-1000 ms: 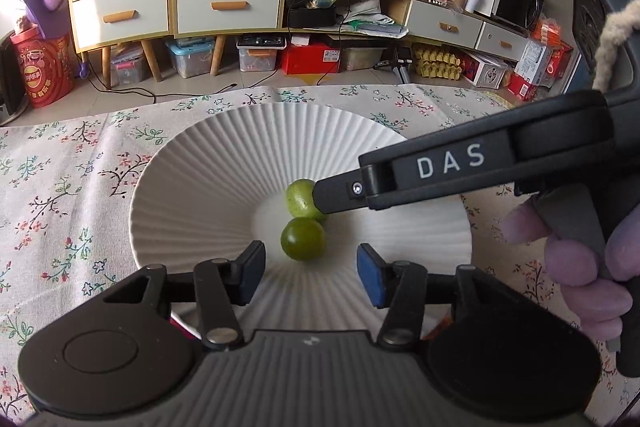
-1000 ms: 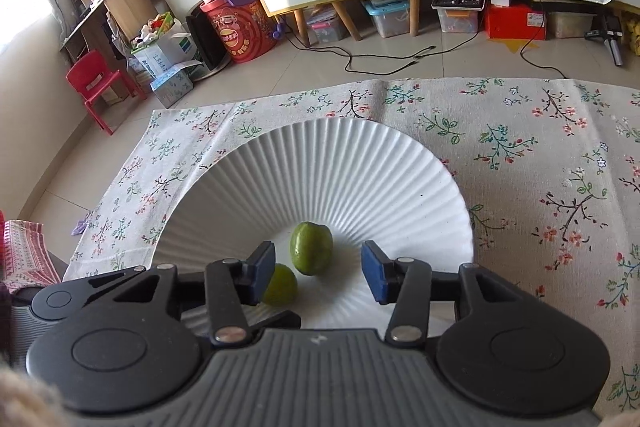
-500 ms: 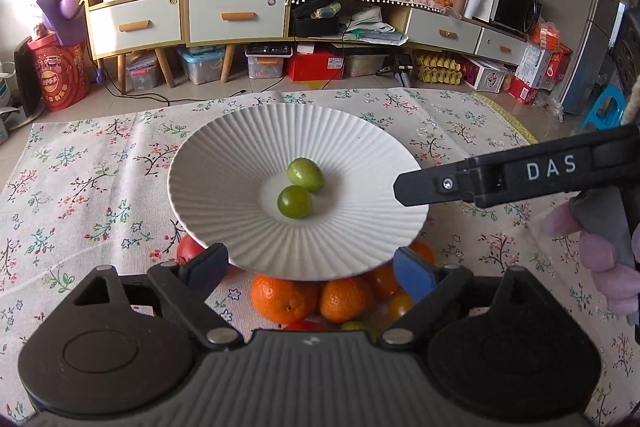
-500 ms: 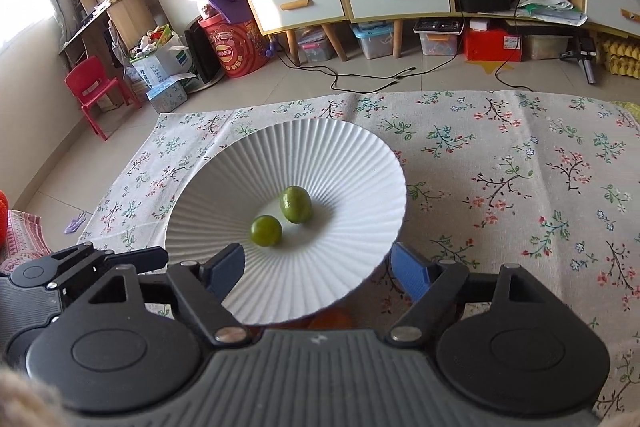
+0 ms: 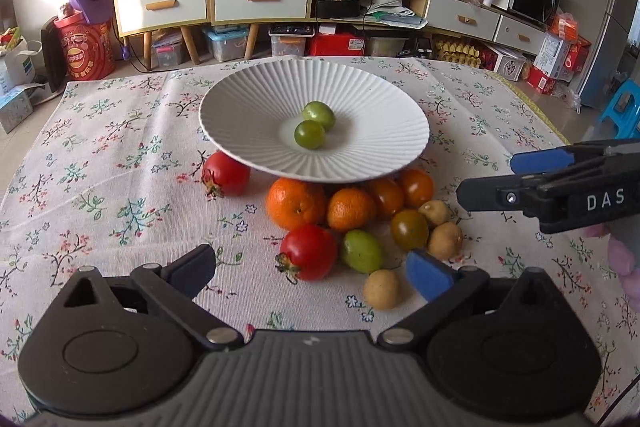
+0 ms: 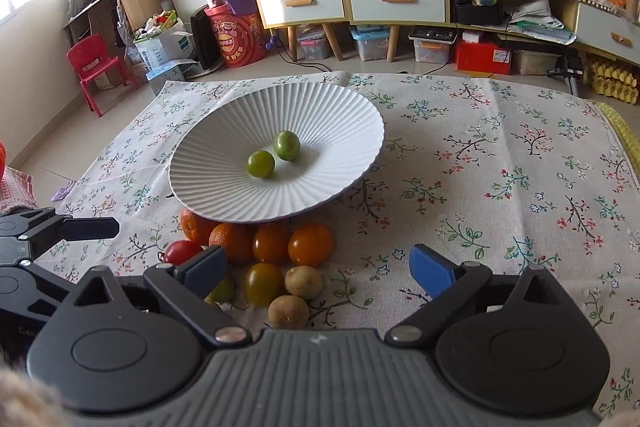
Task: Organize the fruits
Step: 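Withdraw both tools from the bowl back toward the fruit pile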
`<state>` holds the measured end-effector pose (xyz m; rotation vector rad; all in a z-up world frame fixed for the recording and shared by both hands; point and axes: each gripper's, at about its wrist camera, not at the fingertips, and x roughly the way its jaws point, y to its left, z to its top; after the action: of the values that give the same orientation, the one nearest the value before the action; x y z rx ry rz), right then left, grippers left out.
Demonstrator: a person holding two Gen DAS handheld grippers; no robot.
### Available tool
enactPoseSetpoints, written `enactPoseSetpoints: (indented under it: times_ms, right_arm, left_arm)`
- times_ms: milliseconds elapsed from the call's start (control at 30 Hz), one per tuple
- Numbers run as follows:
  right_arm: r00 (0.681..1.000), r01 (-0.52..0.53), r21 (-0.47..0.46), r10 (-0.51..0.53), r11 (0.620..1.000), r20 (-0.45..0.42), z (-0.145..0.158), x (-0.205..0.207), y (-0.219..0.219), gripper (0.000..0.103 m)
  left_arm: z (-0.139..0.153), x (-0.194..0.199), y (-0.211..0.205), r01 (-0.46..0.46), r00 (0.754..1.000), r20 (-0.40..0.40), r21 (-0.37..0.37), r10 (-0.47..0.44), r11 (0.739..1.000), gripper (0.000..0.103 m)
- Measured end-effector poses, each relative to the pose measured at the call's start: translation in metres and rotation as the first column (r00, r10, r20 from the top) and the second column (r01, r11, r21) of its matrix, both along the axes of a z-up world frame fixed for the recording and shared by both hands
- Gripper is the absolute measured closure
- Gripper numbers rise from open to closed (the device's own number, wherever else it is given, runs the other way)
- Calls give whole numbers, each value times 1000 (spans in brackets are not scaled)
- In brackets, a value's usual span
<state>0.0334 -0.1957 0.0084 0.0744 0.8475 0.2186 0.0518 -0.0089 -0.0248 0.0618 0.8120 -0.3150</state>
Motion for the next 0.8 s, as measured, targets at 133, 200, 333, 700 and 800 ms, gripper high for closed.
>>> enactPoseSetpoints:
  times_ms: [133,200,333,700,800]
  right_arm:
    - [1000,-8,3,8,1000,5,-7,-13,-1,4]
    - [1000,-13,6,13,1000,-6,-12,-17,1,4]
    - [1000,-21,-16,21,1000,-20,-20,-23,4,4]
    - [999,-1,-38,-1,999,-52,-29,-25,4,4]
    - [998,3,-42,-6,999,-69,-32,-24,4,4]
  left_arm:
    - [-17,-8,1,-28,999,-43,-5,28,1000,5]
    - [-23,-10,0,-33,998,-53,-3,33,999,5]
    - [-30,-15,-6,-36,998,-53,2,36,999,5]
    - [-38,-27,-24,-5,1000,14,-15,5,1000,15]
    - [-35,-28,-27,13,1000,19,-31,-12,999,28]
